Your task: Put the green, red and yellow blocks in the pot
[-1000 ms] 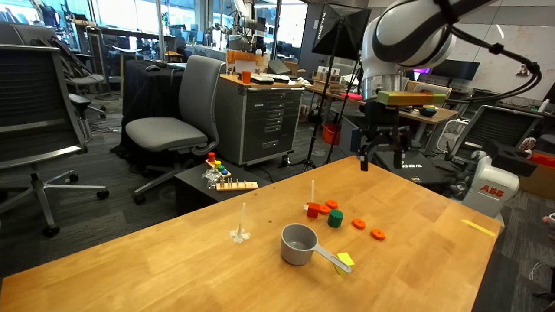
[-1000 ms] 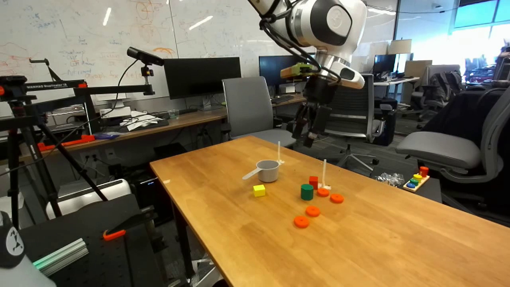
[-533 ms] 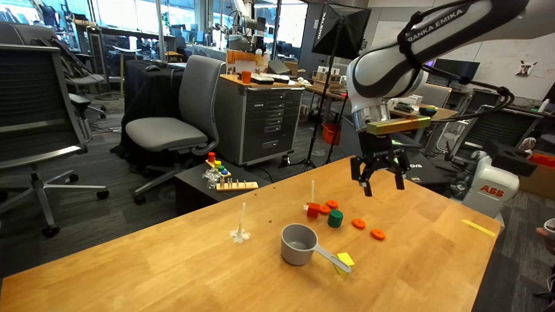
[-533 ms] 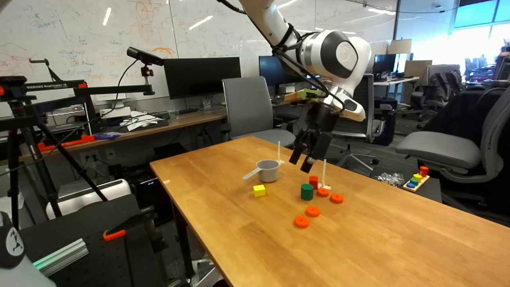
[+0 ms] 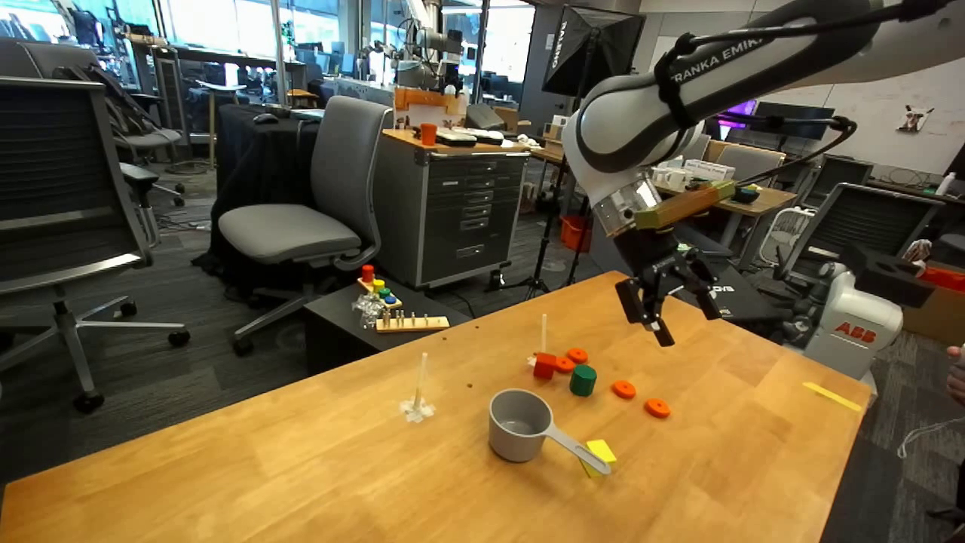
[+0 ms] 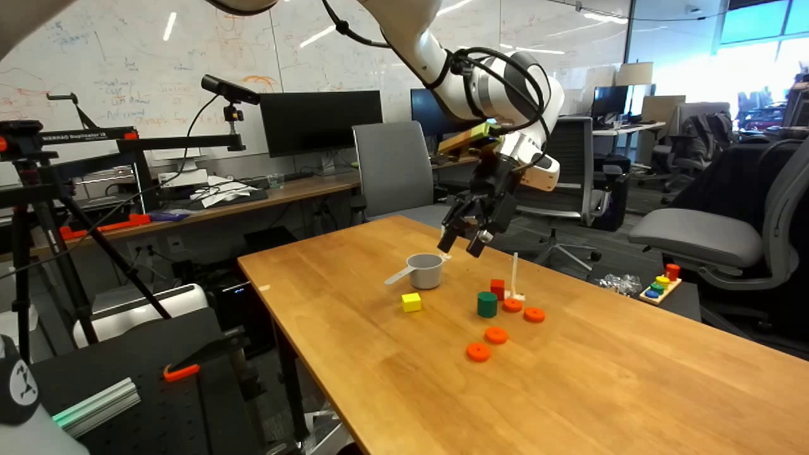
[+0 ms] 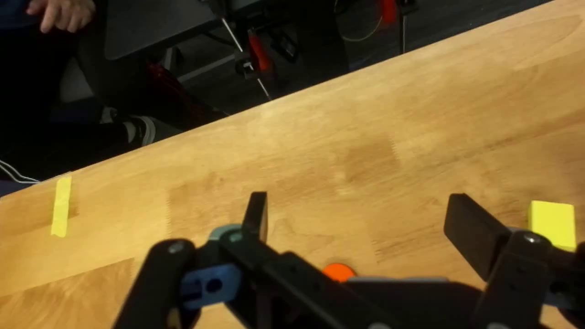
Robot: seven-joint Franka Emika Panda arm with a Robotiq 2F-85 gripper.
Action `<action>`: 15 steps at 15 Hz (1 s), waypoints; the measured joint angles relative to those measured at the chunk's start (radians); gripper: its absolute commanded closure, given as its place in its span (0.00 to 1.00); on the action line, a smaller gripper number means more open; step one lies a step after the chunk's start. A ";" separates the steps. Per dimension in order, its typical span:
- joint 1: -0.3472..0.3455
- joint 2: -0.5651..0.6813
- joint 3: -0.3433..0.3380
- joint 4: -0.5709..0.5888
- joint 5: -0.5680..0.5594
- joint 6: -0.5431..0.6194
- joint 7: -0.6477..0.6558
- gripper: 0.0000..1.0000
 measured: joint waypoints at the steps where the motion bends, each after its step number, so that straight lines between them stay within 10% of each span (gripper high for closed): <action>1: 0.003 -0.001 0.000 0.019 0.003 0.021 0.002 0.00; 15: -0.022 -0.004 0.007 0.095 0.183 0.293 0.084 0.00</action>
